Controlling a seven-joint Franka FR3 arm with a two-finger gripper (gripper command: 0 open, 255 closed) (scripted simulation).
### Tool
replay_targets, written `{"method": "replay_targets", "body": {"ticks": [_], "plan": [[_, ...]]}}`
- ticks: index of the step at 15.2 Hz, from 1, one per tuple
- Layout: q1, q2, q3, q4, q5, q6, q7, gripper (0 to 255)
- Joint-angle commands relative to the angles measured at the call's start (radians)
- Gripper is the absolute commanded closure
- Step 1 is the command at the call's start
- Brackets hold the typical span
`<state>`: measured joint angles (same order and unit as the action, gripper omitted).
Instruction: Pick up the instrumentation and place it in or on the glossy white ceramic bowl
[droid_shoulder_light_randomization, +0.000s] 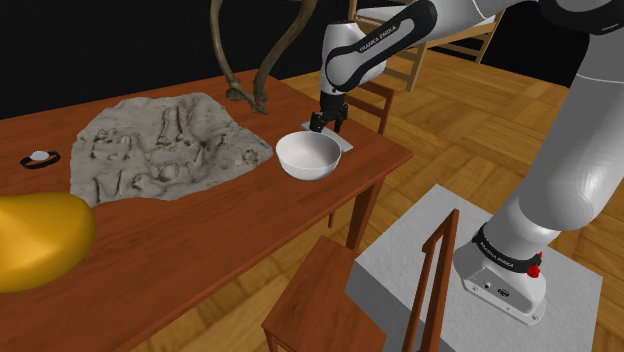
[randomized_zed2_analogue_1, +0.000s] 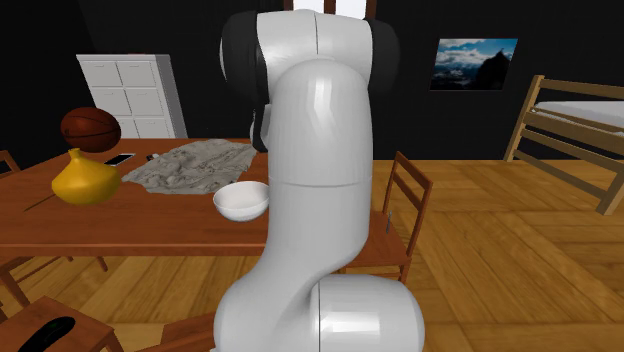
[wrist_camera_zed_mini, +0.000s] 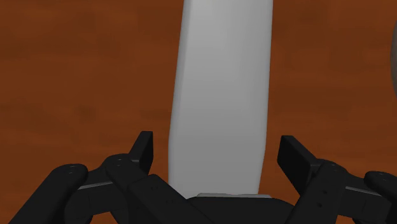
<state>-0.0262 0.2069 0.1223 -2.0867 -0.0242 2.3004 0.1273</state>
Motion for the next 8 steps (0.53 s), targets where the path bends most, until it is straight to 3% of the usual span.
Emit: {"method": "replay_targets", "body": {"ticks": [1,3,4,8], "plan": [[0.000,0.000,0.000,0.000,0.000,0.001,0.000,0],[0.000,0.000,0.000,0.000,0.000,0.000,0.000,0],[0.000,0.000,0.000,0.000,0.000,0.000,0.000,255],[0.000,0.000,0.000,0.000,0.000,0.000,0.000,255]]}}
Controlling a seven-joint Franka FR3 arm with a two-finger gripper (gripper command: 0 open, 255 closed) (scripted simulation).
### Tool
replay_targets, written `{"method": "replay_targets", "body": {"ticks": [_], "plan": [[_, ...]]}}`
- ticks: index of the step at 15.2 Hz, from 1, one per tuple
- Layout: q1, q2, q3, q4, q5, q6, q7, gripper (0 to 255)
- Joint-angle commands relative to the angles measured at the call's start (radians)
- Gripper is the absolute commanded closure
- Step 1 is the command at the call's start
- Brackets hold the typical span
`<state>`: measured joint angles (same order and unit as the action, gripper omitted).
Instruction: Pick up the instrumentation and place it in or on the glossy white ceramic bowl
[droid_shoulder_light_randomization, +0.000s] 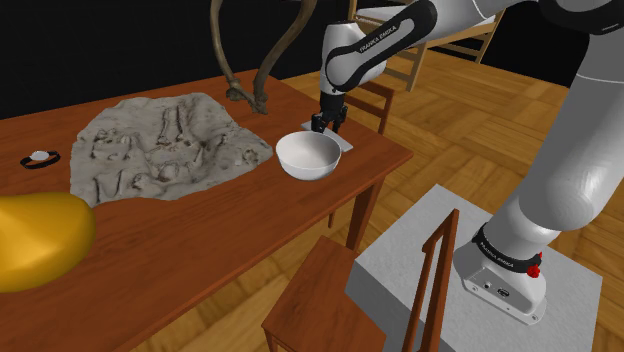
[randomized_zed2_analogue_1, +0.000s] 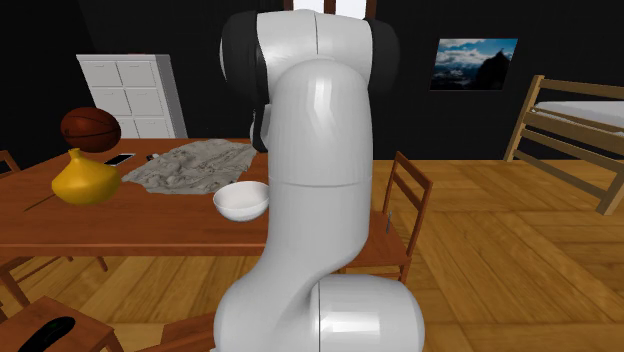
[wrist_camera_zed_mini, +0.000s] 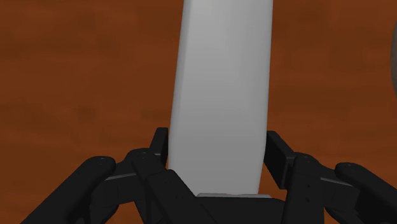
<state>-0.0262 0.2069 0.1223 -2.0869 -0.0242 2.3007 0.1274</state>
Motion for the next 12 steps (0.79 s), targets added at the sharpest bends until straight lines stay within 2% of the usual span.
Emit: {"method": "replay_targets", "body": {"ticks": [1,5,12], "plan": [[0.000,0.000,0.000,0.000,0.000,0.000,0.000,255],[0.000,0.000,0.000,0.000,0.000,0.000,0.000,255],[-0.002,-0.051,0.002,0.034,0.009,-0.085,-0.006,255]]}}
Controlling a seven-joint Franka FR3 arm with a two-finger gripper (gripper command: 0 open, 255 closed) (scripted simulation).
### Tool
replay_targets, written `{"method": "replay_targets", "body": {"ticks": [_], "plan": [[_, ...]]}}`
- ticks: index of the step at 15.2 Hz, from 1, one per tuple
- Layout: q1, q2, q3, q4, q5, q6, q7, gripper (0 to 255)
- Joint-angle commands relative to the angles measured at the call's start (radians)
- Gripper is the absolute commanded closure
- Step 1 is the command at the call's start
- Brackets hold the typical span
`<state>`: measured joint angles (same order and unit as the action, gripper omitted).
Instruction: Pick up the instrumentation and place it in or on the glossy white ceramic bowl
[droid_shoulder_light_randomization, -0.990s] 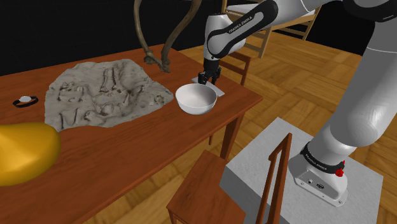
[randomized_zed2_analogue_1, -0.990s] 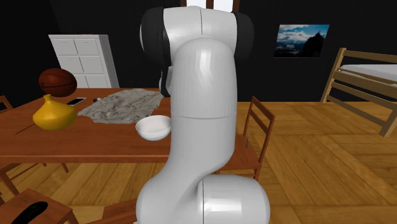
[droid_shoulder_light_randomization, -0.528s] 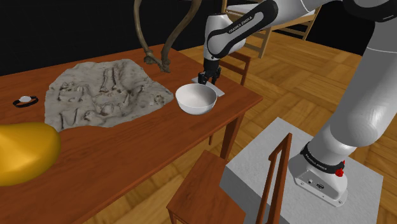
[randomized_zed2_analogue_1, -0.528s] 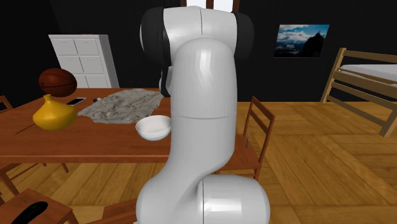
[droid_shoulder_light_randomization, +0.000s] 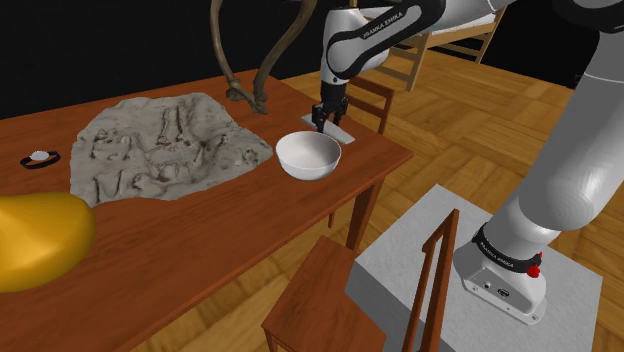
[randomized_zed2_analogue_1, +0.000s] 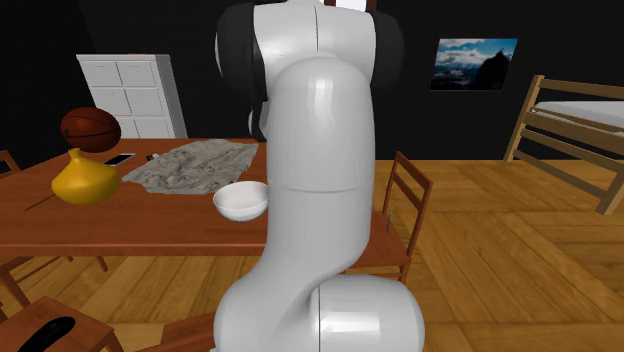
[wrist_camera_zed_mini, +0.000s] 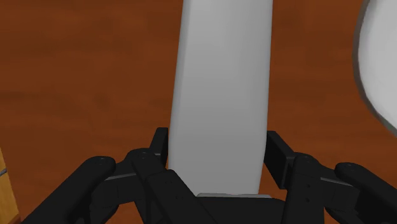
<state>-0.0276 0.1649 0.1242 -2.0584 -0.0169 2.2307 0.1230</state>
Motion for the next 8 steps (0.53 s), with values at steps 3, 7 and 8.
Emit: {"method": "replay_targets", "body": {"ticks": [3,7,8], "plan": [[-0.001,-0.029,0.001,0.024,0.005,-0.052,-0.003,255],[-0.002,-0.052,0.001,0.051,0.008,-0.102,-0.006,255],[-0.002,-0.057,0.001,0.058,0.009,-0.115,-0.006,255]]}}
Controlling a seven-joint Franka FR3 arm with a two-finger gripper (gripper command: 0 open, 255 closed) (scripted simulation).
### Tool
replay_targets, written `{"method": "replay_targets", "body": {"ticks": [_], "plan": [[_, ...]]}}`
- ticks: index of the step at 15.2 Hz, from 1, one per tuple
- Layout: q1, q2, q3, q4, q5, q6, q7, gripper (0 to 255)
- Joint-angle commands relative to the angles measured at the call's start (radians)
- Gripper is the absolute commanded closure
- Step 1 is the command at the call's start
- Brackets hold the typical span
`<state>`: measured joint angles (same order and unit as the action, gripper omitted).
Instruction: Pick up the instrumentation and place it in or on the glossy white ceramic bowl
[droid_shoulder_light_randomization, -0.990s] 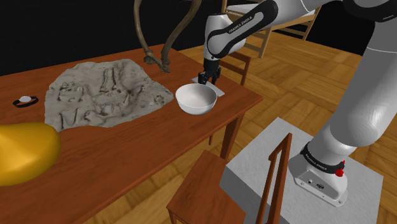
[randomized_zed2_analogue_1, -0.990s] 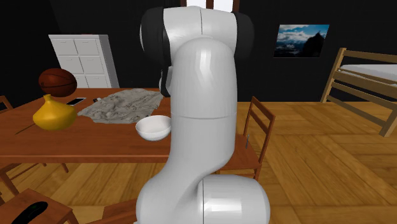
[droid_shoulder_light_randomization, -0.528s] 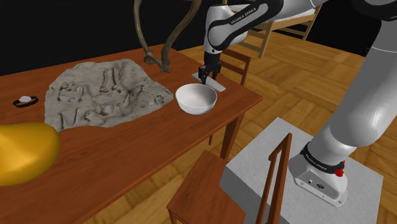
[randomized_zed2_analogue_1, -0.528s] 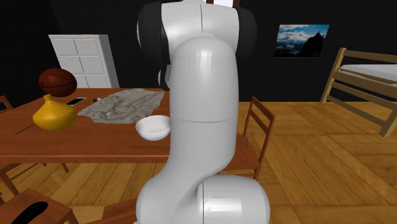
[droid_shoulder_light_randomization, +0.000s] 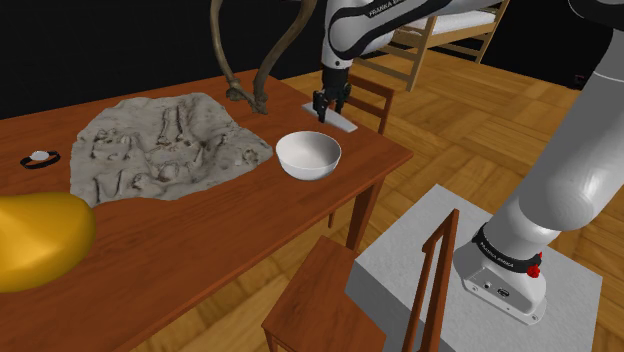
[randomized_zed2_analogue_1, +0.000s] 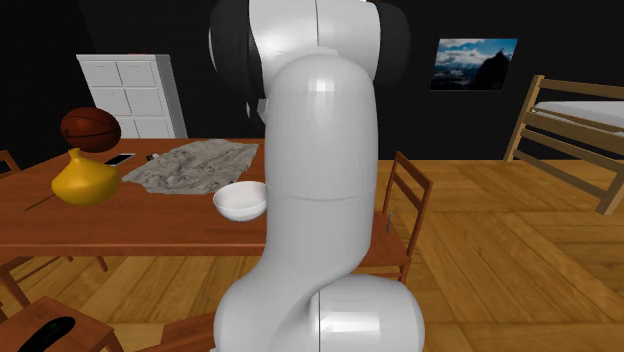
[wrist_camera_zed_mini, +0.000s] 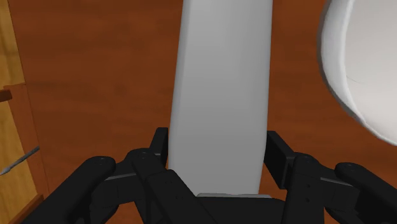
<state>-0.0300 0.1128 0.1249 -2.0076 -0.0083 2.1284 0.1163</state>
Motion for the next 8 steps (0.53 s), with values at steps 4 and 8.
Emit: {"method": "replay_targets", "body": {"ticks": [4,8], "plan": [[0.000,-0.024,0.001,0.039,0.004,-0.063,-0.001,255],[-0.001,-0.040,0.001,0.074,0.006,-0.114,-0.003,255]]}}
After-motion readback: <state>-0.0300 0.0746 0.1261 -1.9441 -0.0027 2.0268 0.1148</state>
